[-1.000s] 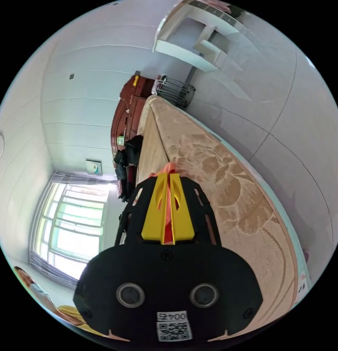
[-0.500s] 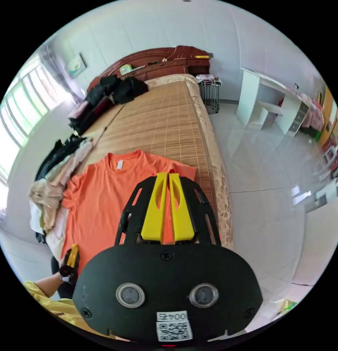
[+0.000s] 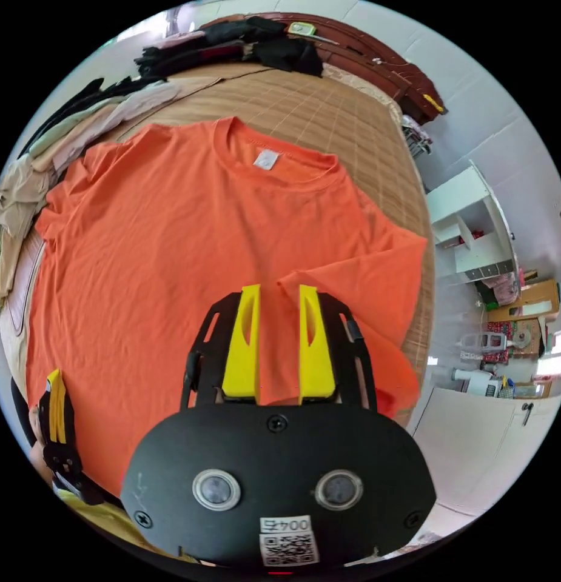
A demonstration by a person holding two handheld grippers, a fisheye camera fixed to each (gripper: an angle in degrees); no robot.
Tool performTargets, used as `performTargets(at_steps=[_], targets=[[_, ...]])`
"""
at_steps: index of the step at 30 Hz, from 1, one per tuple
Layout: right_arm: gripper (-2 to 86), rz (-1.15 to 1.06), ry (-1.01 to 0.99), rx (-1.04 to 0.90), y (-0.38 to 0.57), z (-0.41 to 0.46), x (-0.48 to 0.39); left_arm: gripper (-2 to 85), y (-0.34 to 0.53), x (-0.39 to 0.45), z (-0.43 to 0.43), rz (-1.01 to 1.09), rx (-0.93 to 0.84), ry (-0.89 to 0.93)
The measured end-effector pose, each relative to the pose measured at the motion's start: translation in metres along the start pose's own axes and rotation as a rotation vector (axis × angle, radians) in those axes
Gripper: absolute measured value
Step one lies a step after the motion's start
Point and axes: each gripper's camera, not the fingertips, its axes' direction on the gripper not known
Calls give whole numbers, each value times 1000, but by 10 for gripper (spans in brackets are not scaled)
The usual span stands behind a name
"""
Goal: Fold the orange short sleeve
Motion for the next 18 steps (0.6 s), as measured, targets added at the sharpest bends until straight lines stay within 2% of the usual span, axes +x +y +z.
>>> performTargets(at_steps=[4,6,8,11,15,18], targets=[[132,-78,-78,109,12,-46,-1,1,1,-4,5,0,0,-1],[133,-19,-132,211,36,-77,21,1,2,-5,8,0,0,-1],[120,116,-235,328,88,-106,67,1,2,-6,10,0,2,-5],[98,334,-300,395,160,-109,119,1,4,-7,15,0,3,-7],[96,348,-203,394,195,-109,122,1,6,-8,21,0,3,-9],[99,218,-63,364,178,-119,97,1,8,-8,26,0,3,-10]])
